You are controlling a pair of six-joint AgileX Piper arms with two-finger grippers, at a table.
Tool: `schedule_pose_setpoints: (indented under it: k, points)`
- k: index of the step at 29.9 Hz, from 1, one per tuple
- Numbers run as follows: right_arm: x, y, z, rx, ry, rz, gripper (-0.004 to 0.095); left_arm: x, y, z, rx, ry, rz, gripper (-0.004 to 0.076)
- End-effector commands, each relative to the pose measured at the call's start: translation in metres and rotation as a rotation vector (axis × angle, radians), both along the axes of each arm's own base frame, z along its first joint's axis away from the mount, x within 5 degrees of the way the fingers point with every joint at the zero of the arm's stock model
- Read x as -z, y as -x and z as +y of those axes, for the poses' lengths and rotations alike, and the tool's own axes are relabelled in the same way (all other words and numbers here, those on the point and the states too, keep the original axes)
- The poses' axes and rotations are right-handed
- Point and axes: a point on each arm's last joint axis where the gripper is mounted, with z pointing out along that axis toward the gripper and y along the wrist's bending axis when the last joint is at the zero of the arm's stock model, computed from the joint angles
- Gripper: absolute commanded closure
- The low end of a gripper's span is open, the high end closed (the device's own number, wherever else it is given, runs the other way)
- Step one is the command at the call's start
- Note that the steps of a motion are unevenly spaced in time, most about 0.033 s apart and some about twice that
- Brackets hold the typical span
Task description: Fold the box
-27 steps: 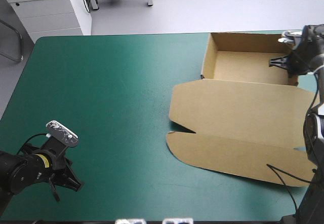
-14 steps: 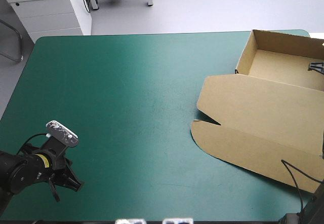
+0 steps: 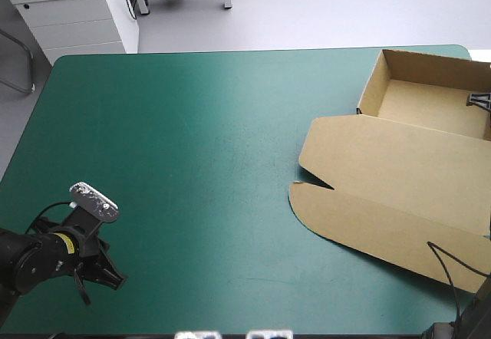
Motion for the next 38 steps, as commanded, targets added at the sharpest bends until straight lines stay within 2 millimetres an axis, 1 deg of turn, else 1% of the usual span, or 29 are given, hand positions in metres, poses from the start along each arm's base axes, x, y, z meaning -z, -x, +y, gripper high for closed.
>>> schedule_pose_setpoints:
  k: [1,3,4,9,11,13,16,18,19,21,24,25,26,27,31,35,38]
  points:
    - [-0.037,0.011,-0.002,0.004,0.06,-0.101,0.0254,-0.006,0.003,0.0,-0.009,0.008,0.006,0.0731]
    - [-0.037,0.012,-0.004,0.025,0.075,-0.094,0.0001,-0.006,0.003,0.0,-0.009,0.008,0.006,0.0731]
    - [-0.037,0.012,-0.005,0.037,0.081,-0.089,-0.0037,-0.006,0.003,0.0,-0.009,0.008,0.006,0.0731]
    - [-0.043,0.016,-0.004,0.045,0.092,-0.095,-0.0031,-0.006,0.002,0.0,-0.009,0.009,0.004,0.0731]
    - [-0.055,0.021,-0.001,0.045,0.105,-0.122,-0.0029,-0.006,0.002,0.0,-0.009,0.009,0.004,0.0731]
    - [-0.073,0.029,0.003,0.046,0.111,-0.157,-0.0029,-0.006,0.002,0.0,-0.012,0.01,0.005,0.0731]
    - [-0.101,0.041,0.019,0.027,0.039,-0.241,-0.0004,-0.006,0.002,0.0,-0.013,0.007,0.002,0.0731]
    - [-0.117,0.047,0.033,-0.043,-0.014,-0.312,0.0066,-0.006,0.002,0.0,-0.013,0.007,0.002,0.0731]
    - [-0.125,0.051,0.04,-0.083,-0.037,-0.347,0.013,-0.006,0.002,0.0,-0.013,0.008,-0.001,0.0731]
    - [-0.14,0.057,0.055,-0.113,-0.087,-0.409,0.0307,-0.006,0.001,0.0,-0.012,0.01,-0.006,0.0731]
    - [-0.156,0.066,0.079,-0.17,-0.121,-0.465,0.0742,-0.007,0.0,-0.001,-0.011,0.02,-0.02,0.0731]
    - [-0.162,0.07,0.091,-0.207,-0.127,-0.481,0.0889,-0.007,0.0,-0.001,-0.01,0.022,-0.025,0.0731]
    - [-0.165,0.073,0.1,-0.236,-0.135,-0.489,0.0917,-0.007,-0.001,-0.001,-0.009,0.025,-0.033,0.0731]
    - [-0.167,0.075,0.11,-0.267,-0.136,-0.493,0.0909,-0.008,-0.001,-0.001,-0.009,0.028,-0.042,0.0731]
    - [-0.176,0.09,0.163,-0.441,-0.153,-0.5,0.091,-0.011,-0.002,-0.003,-0.004,0.058,-0.091,0.0731]
    - [-0.175,0.115,0.213,-0.651,-0.156,-0.486,0.091,-0.015,0.01,-0.003,0.008,0.132,-0.154,0.0731]
    - [-0.17,0.136,0.239,-0.751,-0.158,-0.487,0.091,-0.013,0.021,0.0,0.012,0.166,-0.211,0.0731]
